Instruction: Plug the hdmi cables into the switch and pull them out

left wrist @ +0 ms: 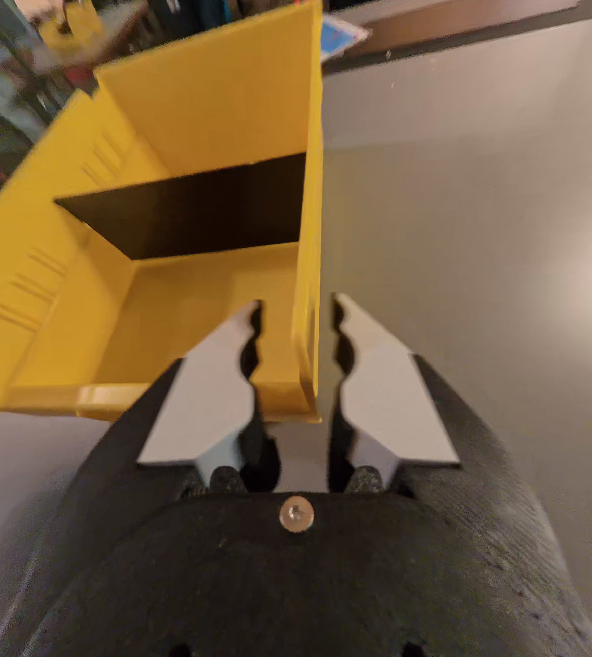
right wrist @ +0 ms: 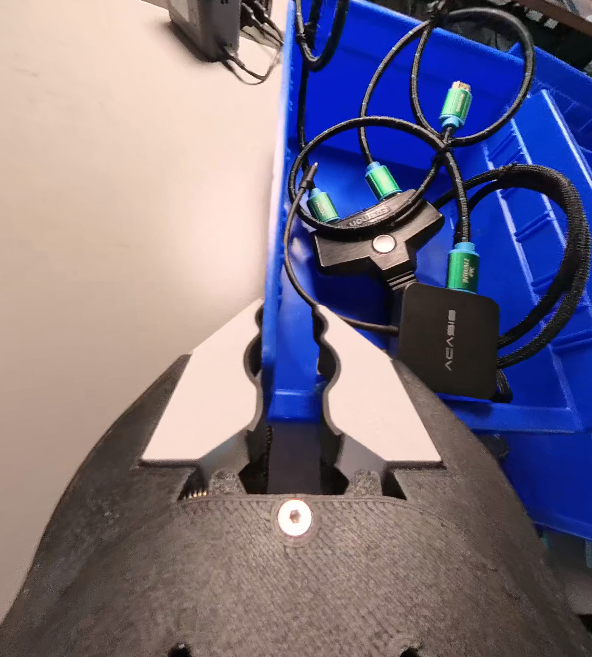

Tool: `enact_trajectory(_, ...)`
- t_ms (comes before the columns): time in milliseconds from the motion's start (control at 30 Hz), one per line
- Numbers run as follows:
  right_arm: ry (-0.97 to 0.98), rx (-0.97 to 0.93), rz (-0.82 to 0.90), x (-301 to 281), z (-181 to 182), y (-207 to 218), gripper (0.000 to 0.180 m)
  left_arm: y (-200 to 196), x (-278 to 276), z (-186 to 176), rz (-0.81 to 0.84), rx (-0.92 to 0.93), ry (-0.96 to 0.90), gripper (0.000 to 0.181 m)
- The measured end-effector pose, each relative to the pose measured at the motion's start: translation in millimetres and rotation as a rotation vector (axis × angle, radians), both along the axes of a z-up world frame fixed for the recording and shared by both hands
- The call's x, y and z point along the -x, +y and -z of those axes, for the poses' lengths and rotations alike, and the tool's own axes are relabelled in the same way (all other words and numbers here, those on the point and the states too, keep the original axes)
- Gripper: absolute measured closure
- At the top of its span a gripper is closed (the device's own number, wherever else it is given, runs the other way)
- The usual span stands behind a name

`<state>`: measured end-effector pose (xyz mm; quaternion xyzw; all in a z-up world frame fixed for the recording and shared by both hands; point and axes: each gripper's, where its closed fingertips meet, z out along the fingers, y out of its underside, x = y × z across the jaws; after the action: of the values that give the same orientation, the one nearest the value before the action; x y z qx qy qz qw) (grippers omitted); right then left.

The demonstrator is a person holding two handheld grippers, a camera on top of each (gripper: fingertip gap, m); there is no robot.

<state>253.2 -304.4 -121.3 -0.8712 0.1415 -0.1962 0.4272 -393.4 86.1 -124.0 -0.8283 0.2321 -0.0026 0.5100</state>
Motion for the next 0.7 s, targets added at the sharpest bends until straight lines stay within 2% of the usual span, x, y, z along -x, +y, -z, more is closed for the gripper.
enact_trajectory(33,0.003,-0.012,-0.011,4.1,1.1,1.2,0.164,-1.8,-5.0,-4.3,0.031,-0.022,-0.011,0.166)
enact_trajectory(67,-0.010,-0.021,-0.013,6.6,1.7,1.0,0.175,-4.6,-10.0,-7.3,0.057,-0.027,-0.034,0.175)
enact_trajectory(333,-0.071,-0.023,-0.079,33.2,0.8,-9.4,0.176,-47.4,-34.8,-8.7,0.300,-0.066,-0.061,0.176)
enact_trajectory(700,-0.009,-0.037,-0.376,67.3,0.3,18.6,0.175,-147.5,-77.0,-8.0,1.044,0.042,-0.140,0.175)
